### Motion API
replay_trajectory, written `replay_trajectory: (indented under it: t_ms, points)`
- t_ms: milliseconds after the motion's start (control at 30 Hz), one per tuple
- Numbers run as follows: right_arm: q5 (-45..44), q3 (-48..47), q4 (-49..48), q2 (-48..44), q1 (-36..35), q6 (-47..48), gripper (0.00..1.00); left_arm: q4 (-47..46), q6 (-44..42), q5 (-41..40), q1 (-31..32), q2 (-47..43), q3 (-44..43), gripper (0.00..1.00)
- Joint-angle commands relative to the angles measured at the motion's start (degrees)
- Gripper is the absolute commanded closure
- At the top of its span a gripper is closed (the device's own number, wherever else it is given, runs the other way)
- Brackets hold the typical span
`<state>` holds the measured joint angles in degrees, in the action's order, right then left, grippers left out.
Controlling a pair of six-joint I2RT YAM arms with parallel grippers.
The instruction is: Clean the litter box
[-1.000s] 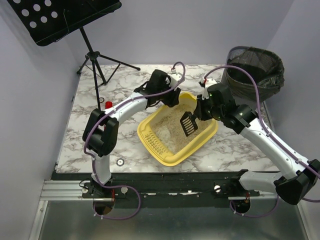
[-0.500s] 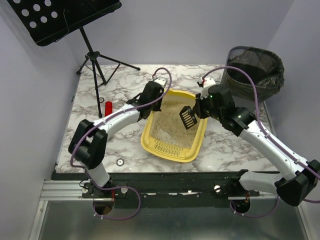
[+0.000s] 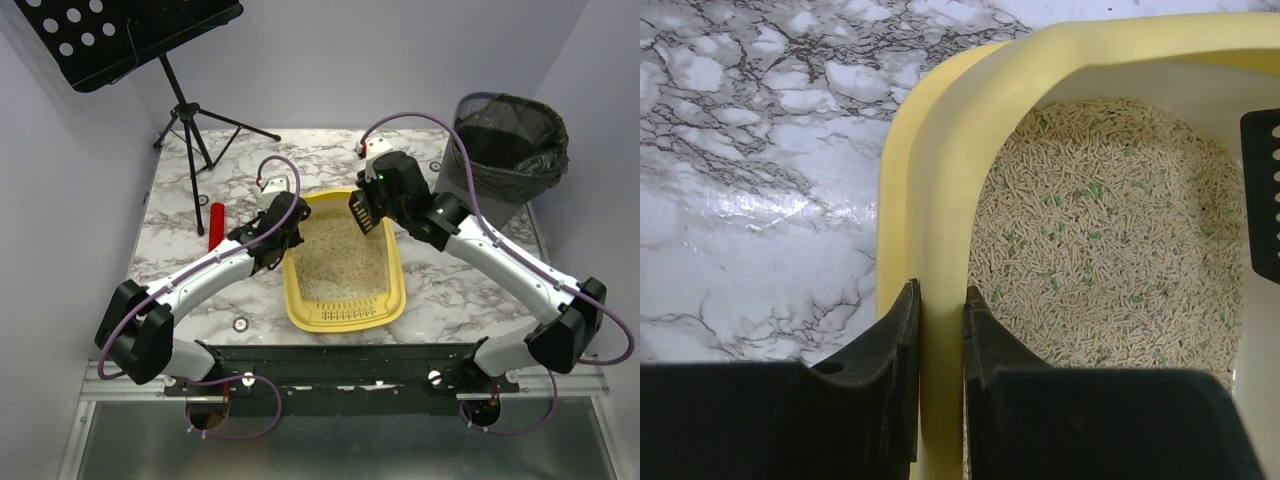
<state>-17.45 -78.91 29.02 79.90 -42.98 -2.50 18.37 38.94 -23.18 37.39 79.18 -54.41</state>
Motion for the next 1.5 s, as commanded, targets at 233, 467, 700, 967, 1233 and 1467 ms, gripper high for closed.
replay_trajectory:
  t_ms: [233,467,700,967,1233,1467]
  points:
    - [-17.73,-3.97,4.14,10.36,-4.83,-1.81,1.00,0.09,9.67,5.95,0.41,2.12,3.08,1.00]
    - [-3.40,-9.41,1.48,19.49,-4.83,-2.86,1.00,-3.86,7.73,10.08,0.41,1.77,4.66,1.00]
    - [17.17,-12.14,-1.67,17.59,-5.09,-5.92,0.99,-8.00,6.15,12.19,0.41,0.71,6.51,1.00]
    - [24.05,-10.30,-2.03,12.75,-5.18,-8.49,1.00,-7.65,5.27,12.90,0.32,1.68,5.99,1.00]
    - [13.77,-7.75,1.66,9.40,-5.27,-8.13,1.00,-6.77,3.86,12.98,0.32,2.30,6.07,1.00]
    - [2.54,-8.53,6.22,10.28,-5.10,-8.39,1.00,-5.63,3.34,13.95,0.06,3.61,4.93,1.00]
